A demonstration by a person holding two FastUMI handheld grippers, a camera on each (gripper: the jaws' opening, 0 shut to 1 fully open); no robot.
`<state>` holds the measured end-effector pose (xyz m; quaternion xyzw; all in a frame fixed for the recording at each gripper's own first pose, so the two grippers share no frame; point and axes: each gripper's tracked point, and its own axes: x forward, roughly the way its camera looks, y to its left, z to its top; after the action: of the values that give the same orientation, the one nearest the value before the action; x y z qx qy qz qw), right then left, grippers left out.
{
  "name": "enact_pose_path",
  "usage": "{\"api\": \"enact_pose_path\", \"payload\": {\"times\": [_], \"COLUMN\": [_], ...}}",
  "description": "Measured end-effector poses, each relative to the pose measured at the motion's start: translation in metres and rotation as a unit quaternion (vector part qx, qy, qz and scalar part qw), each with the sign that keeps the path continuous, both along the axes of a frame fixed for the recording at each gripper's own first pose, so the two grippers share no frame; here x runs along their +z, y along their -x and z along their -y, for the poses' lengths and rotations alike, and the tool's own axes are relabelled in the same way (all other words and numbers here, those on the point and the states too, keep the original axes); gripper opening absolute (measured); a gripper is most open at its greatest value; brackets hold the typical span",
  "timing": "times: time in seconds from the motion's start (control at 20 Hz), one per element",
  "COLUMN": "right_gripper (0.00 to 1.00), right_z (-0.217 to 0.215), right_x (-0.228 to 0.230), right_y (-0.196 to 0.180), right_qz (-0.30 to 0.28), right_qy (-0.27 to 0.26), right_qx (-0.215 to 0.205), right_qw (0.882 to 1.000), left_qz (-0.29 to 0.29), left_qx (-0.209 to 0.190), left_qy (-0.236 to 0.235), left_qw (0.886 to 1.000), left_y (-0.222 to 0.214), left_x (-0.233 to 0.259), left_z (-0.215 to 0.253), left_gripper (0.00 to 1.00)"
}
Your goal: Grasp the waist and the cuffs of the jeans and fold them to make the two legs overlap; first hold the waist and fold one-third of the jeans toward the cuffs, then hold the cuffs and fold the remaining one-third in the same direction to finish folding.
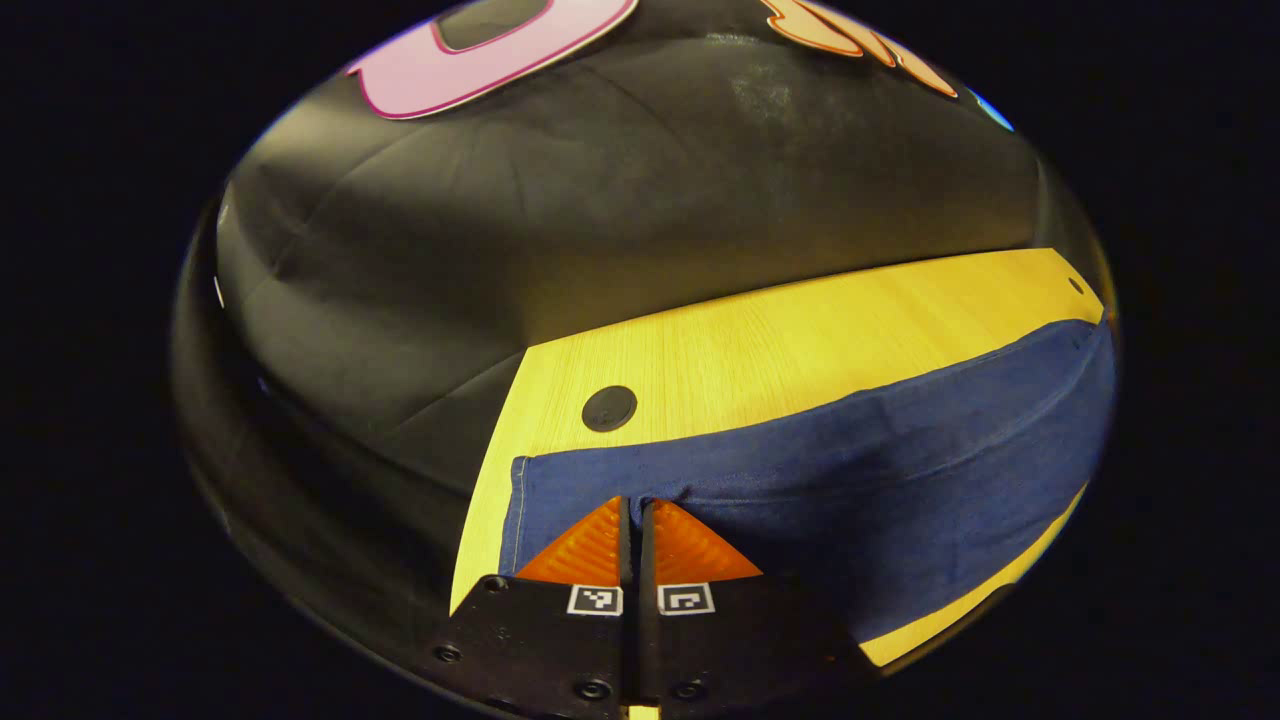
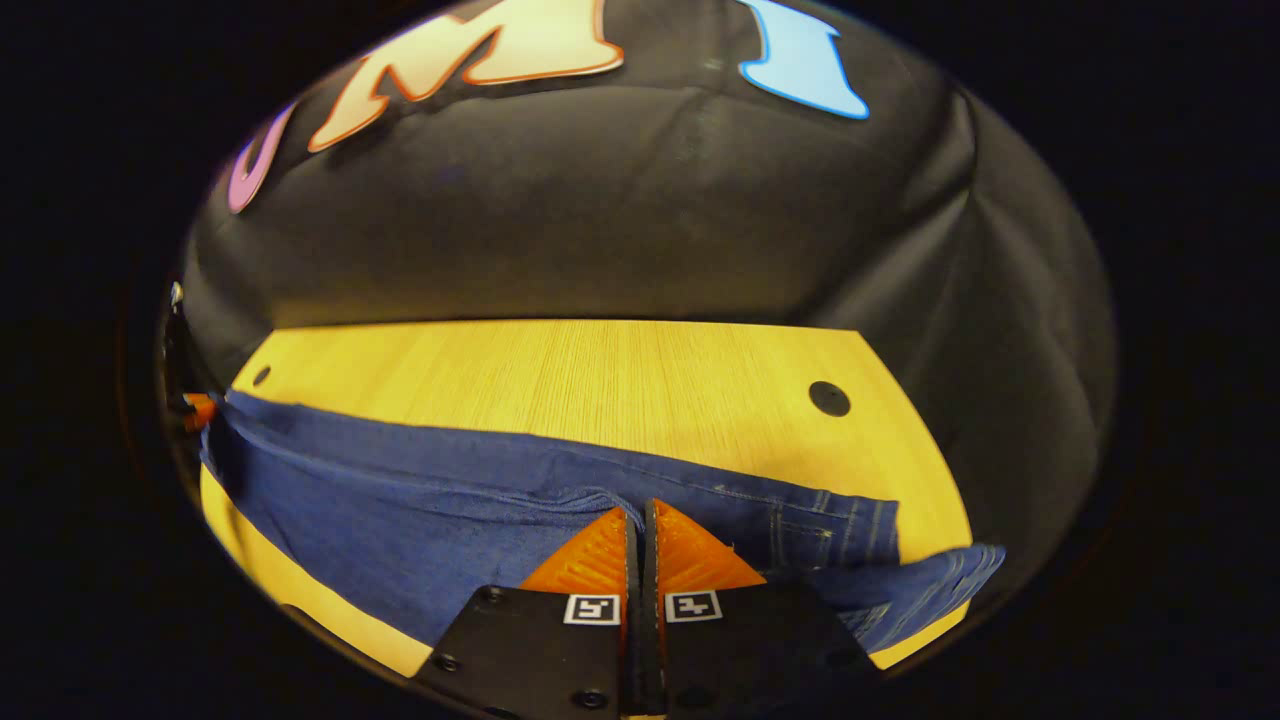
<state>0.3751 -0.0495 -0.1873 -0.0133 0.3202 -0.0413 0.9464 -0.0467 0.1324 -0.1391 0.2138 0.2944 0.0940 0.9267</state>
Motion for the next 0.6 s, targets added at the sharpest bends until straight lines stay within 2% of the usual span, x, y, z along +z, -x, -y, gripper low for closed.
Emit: {"api": "enact_pose_path", "payload": {"times": [0.1,0.25,0.3,0.35,0.5,0.55,0.6], "right_gripper": [0.02,0.02,0.0,0.03,0.01,0.05,0.28], "right_z": [-0.004,-0.003,-0.003,-0.002,-0.001,0.001,0.007], "right_x": [-0.007,-0.04,-0.053,-0.061,-0.061,-0.065,-0.063], "right_y": [-0.019,-0.032,-0.034,-0.033,-0.034,-0.035,-0.032], "right_qz": [-0.002,-0.031,-0.043,-0.051,-0.037,-0.039,-0.042], "right_qy": [-0.021,-0.022,-0.015,-0.007,0.022,0.028,0.037], "right_qx": [-0.007,-0.008,-0.004,0.003,0.034,0.038,0.04], "right_qw": [1.0,0.999,0.999,0.999,0.998,0.998,0.998], "left_qz": [-0.008,-0.015,-0.014,-0.011,-0.006,-0.006,-0.008], "left_qx": [0.004,0.003,0.003,0.006,0.013,0.01,0.009], "left_qy": [-0.014,-0.044,-0.046,-0.046,-0.026,-0.011,-0.001], "left_qw": [1.0,0.999,0.999,0.999,1.0,1.0,1.0], "left_y": [0.0,-0.001,-0.001,0.0,0.0,-0.001,0.001], "left_x": [0.0,0.002,0.0,-0.001,-0.007,-0.009,-0.013], "left_z": [0.0,0.005,0.003,0.001,-0.004,0.002,0.006], "left_gripper": [0.0,0.0,0.0,0.0,0.01,0.07,0.24]}}
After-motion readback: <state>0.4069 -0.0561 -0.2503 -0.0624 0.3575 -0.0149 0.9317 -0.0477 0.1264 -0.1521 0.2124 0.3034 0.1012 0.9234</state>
